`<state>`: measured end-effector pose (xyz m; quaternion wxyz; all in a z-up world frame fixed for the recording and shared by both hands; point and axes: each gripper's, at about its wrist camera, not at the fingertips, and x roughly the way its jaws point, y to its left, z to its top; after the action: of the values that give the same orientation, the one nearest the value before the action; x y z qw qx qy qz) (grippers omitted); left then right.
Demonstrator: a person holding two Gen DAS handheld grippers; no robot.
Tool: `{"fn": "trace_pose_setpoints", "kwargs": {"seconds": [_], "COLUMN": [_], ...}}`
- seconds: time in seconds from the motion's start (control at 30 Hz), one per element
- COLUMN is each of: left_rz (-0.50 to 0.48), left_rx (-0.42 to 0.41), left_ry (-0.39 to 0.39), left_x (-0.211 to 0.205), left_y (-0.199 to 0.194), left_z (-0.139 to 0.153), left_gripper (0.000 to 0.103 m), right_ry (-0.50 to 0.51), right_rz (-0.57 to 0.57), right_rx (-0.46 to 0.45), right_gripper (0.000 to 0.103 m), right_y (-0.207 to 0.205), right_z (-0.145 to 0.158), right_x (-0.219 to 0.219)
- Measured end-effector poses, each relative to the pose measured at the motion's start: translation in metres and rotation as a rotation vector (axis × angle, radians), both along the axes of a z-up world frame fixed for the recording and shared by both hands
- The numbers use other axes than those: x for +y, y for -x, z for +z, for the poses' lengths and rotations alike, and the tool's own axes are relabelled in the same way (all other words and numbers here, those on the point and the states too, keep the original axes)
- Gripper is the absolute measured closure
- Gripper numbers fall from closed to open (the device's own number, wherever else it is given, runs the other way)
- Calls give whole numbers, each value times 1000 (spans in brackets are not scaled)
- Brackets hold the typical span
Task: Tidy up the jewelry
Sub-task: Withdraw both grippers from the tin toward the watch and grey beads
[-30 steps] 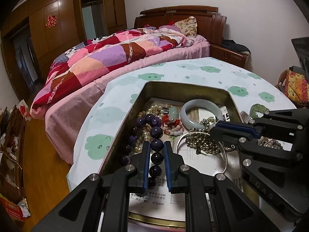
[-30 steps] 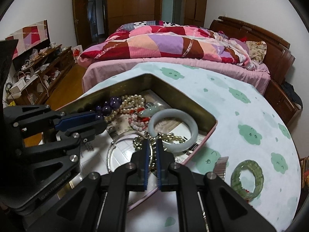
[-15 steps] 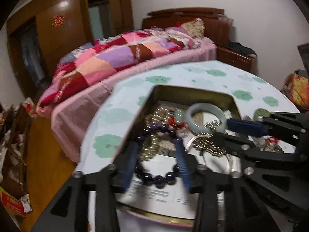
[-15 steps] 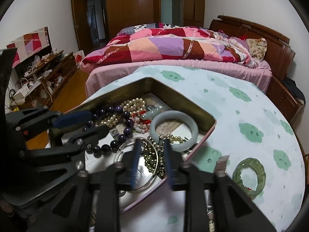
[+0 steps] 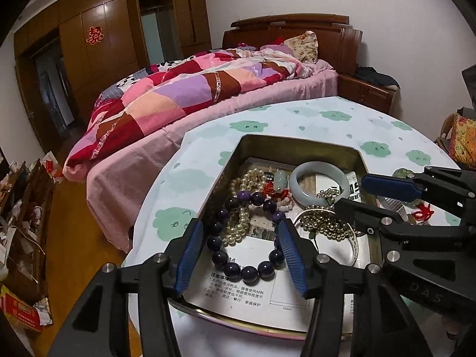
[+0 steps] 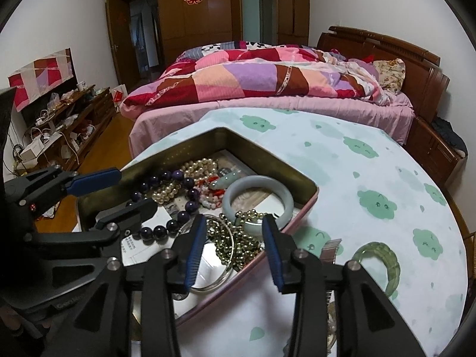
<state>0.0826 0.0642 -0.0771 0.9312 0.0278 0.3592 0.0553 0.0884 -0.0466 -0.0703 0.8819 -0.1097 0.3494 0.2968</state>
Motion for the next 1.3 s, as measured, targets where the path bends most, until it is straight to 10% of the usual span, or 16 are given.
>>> {"fn": "trace_pose_setpoints", "kwargs": {"seconds": [0.73,1.3], "left_rz": [0,-92], "left_rx": [-9,-7], "left_ry": [-22,-14], "left_x": [-9,-61], "left_y": [11,31], "left_z": [7,8], "left_gripper": [43,43], "right_ry": [-30,-35], "right_rz": [-22,-276], "right_rx": [2,66], "right_gripper": [54,50], "right_y": [8,14], "right_z": [6,-12], "right_x": [-23,-150]}}
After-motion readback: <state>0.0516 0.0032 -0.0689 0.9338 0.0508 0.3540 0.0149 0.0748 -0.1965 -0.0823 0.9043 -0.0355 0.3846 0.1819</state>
